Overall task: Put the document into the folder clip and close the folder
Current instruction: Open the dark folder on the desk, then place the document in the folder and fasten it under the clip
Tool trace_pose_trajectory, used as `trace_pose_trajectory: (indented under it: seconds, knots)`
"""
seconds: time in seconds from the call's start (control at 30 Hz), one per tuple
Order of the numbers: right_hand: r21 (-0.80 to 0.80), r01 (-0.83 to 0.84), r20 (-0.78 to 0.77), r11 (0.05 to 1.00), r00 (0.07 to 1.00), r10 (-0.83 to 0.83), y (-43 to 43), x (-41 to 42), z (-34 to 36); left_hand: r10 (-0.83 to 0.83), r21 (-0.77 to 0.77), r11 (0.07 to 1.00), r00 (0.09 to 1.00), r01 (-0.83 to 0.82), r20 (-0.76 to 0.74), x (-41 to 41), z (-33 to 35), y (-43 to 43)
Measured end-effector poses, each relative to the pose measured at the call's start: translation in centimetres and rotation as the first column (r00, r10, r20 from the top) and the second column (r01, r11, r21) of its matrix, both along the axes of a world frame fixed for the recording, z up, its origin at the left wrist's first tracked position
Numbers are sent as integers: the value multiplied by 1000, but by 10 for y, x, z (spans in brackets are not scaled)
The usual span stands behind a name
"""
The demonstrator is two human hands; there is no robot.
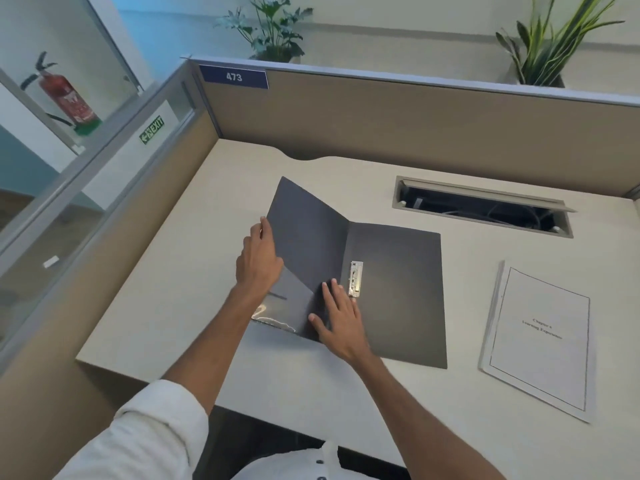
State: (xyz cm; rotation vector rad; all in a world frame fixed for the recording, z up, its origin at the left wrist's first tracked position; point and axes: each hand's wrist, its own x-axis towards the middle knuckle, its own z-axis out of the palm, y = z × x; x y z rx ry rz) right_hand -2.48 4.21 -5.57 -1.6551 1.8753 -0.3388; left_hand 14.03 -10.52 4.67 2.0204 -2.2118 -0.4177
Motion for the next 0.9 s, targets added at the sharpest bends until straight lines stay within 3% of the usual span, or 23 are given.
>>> trace_pose_trajectory:
  seconds: [0.2,0.5,0.63,0.73,0.9]
  knots:
    - [24,13,-60,1000,998,-12,2,18,-16,-41,108,994,987,24,154,15,-39,17]
    - [60,36,-105,998,994,-29,-2,28,-15,-81,320,946,993,47,92,24,-78,24]
    - [43,39,-7,998,999,-39,-1,22,-9,-57,302,953,994,25,97,15,-78,28]
    - [-74,95,61,993,994,-91,3,0,1,-68,250,967,994,44,88,0,-74,28]
    - [-114,212,-66,971,973,-220,8,-61,11,-243,220,948,970,232,25,-38,-68,28]
